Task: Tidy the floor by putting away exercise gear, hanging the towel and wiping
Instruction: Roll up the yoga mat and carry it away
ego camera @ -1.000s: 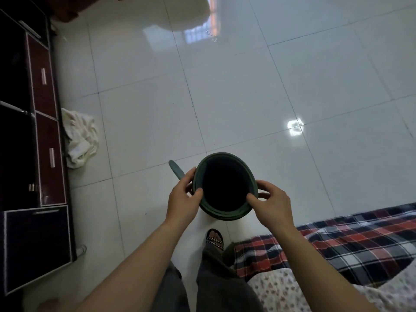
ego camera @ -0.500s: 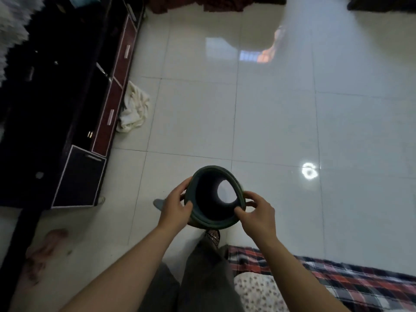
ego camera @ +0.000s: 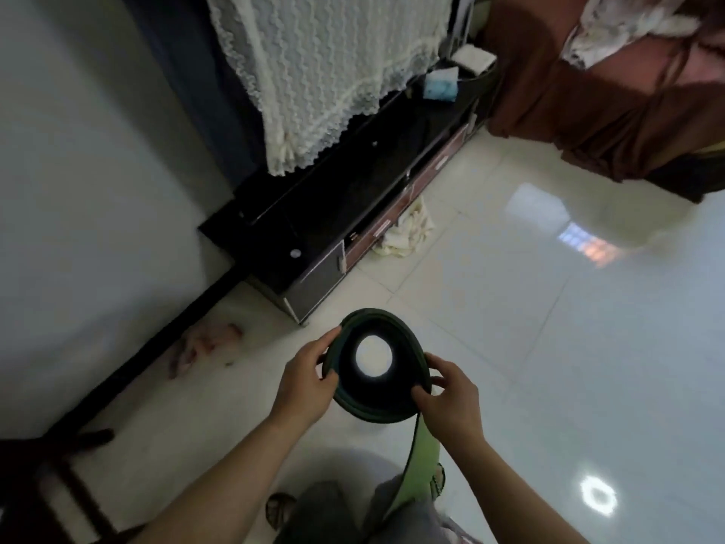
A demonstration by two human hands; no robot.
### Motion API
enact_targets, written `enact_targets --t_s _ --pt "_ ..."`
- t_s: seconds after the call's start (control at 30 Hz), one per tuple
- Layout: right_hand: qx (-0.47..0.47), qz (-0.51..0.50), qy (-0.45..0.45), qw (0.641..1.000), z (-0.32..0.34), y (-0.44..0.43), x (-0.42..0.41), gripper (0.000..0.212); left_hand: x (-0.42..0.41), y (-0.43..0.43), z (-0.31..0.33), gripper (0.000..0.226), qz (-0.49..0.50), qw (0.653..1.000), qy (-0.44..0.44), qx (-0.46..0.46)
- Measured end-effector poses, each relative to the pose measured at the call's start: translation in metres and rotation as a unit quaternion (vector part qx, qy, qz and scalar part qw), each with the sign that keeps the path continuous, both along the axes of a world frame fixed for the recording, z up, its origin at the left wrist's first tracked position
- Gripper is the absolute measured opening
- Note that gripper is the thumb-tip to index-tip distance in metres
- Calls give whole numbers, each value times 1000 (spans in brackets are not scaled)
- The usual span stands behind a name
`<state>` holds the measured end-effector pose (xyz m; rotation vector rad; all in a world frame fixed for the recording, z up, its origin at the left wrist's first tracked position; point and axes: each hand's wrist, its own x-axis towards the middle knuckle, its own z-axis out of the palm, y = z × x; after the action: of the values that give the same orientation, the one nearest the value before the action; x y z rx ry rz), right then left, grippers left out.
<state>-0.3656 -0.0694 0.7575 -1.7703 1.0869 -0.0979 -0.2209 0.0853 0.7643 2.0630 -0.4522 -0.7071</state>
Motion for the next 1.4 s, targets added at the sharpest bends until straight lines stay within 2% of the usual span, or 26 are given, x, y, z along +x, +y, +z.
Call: enact_targets --t_s 0.3,0.57,0.83,1.03,1.4 --pt "-27 186 -10 982 18 176 157 46 85 222 7 55 186 982 -8 -27" --pt "-24 373 -13 927 13 301 270 46 114 356 1 56 367 930 -16 -2" --pt "-23 509 -19 860 -17 375 378 46 170 421 -19 60 469 883 10 10" --pt "1 577 13 816 -48 415 460 48 224 450 -36 67 536 842 57 25" --pt "-18 629 68 774 -77 482 544 45 280 502 -79 65 589 801 108 22"
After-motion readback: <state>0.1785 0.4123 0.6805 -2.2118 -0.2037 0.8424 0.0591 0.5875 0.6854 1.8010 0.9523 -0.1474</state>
